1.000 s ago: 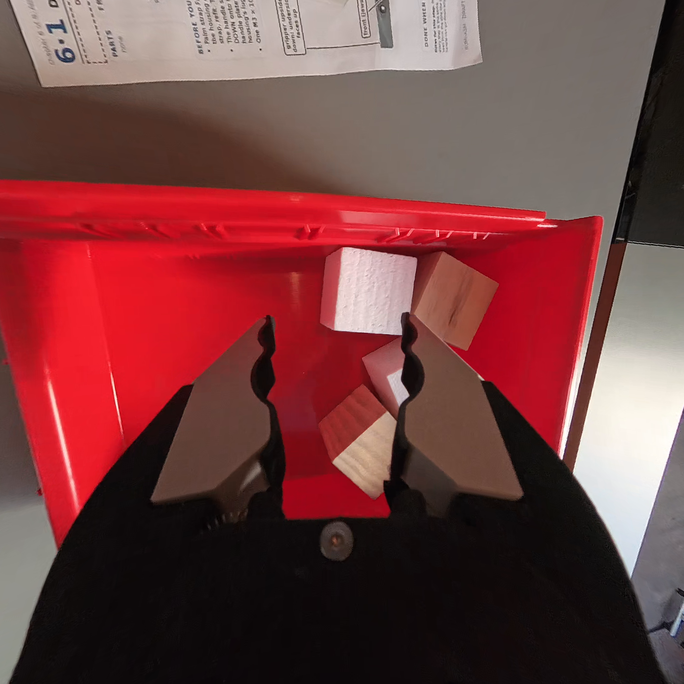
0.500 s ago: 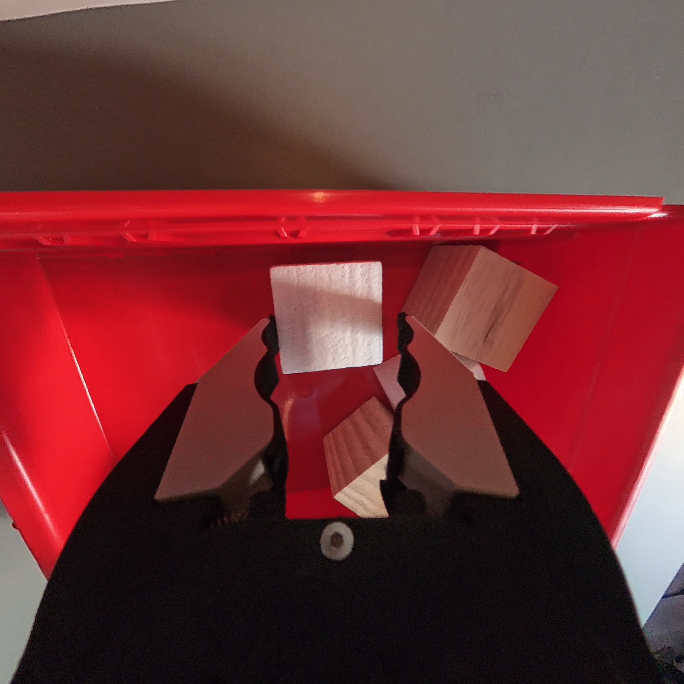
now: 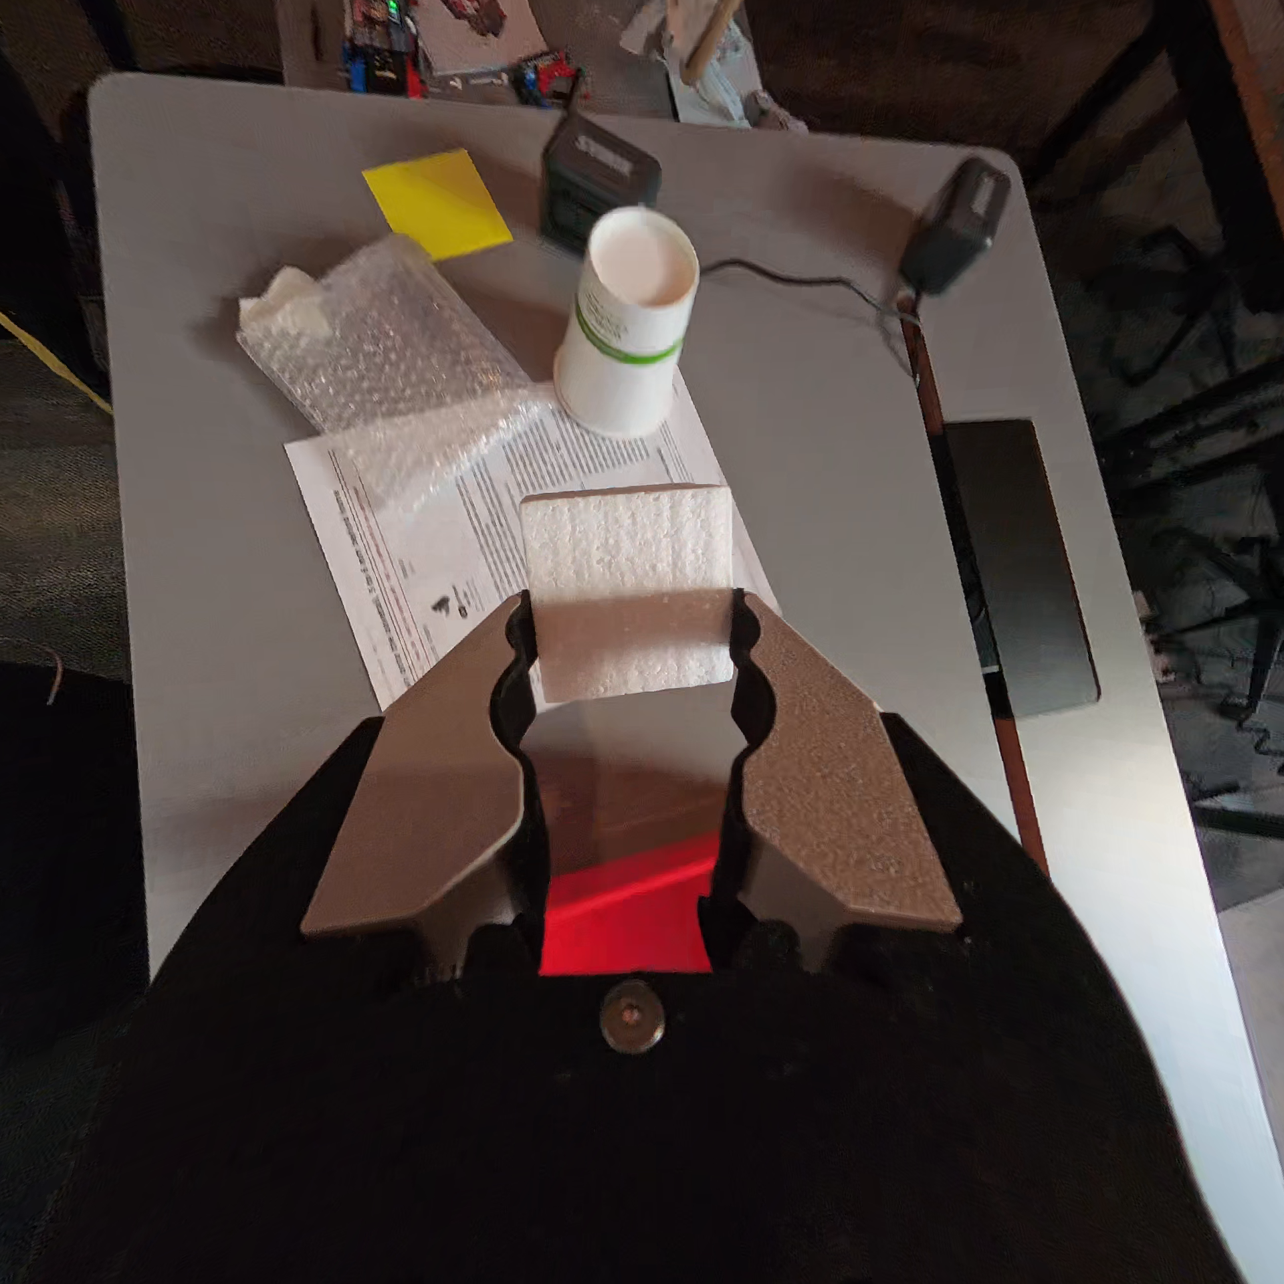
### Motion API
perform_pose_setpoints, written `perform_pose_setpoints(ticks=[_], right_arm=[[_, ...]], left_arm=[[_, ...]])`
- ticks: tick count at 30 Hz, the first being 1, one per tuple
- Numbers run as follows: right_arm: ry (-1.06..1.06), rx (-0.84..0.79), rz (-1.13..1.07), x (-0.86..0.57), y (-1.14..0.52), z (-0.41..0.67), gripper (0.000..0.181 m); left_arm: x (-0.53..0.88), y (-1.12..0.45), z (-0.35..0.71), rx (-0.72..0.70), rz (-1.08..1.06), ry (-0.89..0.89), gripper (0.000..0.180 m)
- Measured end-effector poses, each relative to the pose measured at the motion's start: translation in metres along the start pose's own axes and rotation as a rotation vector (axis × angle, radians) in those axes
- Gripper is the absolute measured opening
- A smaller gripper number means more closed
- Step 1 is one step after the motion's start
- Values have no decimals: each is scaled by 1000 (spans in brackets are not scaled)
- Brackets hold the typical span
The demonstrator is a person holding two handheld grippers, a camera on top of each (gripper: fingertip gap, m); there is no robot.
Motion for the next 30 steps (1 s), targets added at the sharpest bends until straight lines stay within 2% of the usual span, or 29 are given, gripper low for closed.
perform_pose_setpoints(ticks=[2,7,17,24,27,30], right_arm=[[93,47,64,31,-55,50,55],[26,265,62,21,-169,94,56],[22,399,42,8,-205,98,56],[53,432,10,3,-205,97,56],[71,429,-28,-2,-205,94,80],[75,295,-54,-4,-177,105,81]], left_arm=[[21,9,-1,-12,10,-7,37],[52,38,-6,-26,55,-49,34],[83,78,-54,17,97,89,33],[84,75,-49,-10,85,93,33],[78,68,-48,6,62,92,35],[74,63,-49,26,57,79,37]])
Point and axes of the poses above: each gripper's, where its closed fingertips meet, y back along the fingers, z out of its top, x = y × z across the jaws, the point moved 1 cm from there along y, back along the fingers, and after that the axes turned 13 degrees about -y, right-handed, at the moved point
